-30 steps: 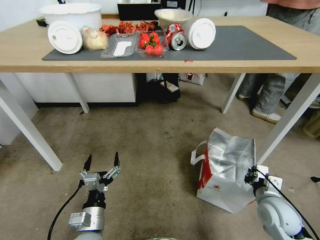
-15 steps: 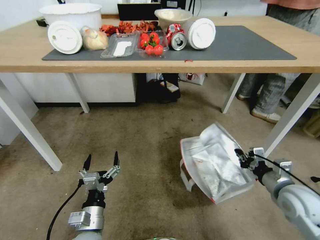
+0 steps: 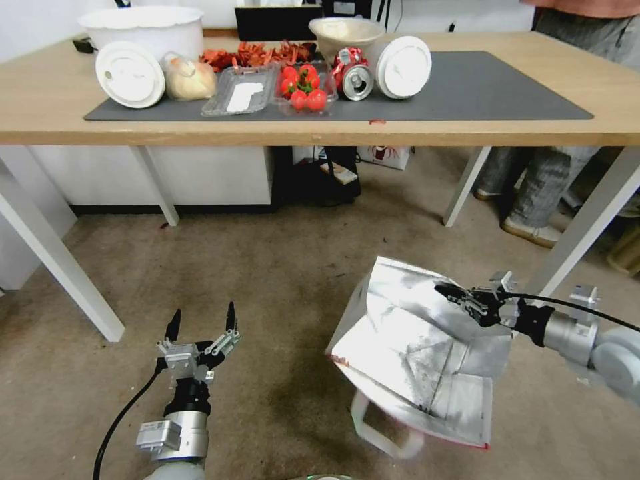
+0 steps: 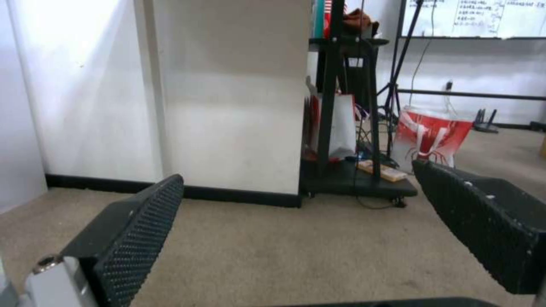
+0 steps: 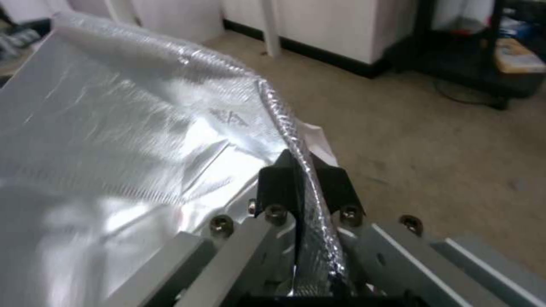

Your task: Pick up the food delivery bag from the floor and place it on the table.

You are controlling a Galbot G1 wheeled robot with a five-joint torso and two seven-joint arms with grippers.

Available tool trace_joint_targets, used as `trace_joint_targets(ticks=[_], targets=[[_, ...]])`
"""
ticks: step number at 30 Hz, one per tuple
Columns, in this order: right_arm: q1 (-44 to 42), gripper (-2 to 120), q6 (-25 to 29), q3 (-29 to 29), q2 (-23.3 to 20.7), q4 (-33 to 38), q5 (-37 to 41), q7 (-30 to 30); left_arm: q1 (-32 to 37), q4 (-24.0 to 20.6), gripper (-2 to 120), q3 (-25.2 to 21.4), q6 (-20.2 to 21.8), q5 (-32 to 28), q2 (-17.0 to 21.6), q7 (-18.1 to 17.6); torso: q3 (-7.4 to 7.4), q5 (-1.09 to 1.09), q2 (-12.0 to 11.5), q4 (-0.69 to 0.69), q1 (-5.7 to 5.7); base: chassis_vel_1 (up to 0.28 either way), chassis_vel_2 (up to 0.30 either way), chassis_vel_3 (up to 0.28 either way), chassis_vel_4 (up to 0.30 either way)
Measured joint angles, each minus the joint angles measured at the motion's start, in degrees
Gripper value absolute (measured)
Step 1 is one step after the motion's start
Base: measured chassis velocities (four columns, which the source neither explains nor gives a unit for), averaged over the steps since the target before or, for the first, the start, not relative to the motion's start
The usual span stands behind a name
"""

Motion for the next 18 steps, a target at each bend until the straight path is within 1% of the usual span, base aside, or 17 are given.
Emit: trace_joint_targets(ticks=[2,4,6,7,12,18], targets=[[0.38,0,0.01,-0.16,-0.08,-0.23,0.19,-0.57,0.01,-0.08,100,-0.03,0.04,-0.06,-0.01,-0.01,0.00,0.00,0.00,0.00,0.00,0.000,0.000,0.000,0.000],[2.18,0,-0.05,-1.04,-0.44,-1.48,1.24,-3.74,0.13,-0.55,100,-0.14,0.36,-0.51,-0.03,-0.01,0.00,0.00,0.00,0.01,0.00,0.000,0.000,0.000,0.000],[2.46,0,-0.13,-1.21,-0.53,-1.73,1.44,-4.62,0.18,-0.68,100,-0.14,0.53,-0.68,-0.03,-0.01,0.00,0.00,0.00,0.00,0.00,0.000,0.000,0.000,0.000],[2.86,0,-0.54,-1.49,-0.90,-2.24,1.87,-7.35,0.26,-0.92,100,-0.19,1.19,-0.94,-0.03,-0.17,0.00,0.00,0.00,0.00,0.00,0.000,0.000,0.000,0.000],[3.15,0,-1.57,-2.25,-1.41,-2.69,2.70,-9.14,0.36,-1.61,100,-0.10,2.93,-1.17,-0.01,-0.38,0.00,0.00,0.00,0.00,0.00,0.000,0.000,0.000,0.000],[3.26,0,-2.32,-2.99,-1.71,-2.54,4.34,-9.24,0.23,-1.61,100,-0.09,3.13,-1.35,0.06,-0.46,0.00,0.00,0.00,0.00,0.00,0.000,0.000,0.000,0.000]])
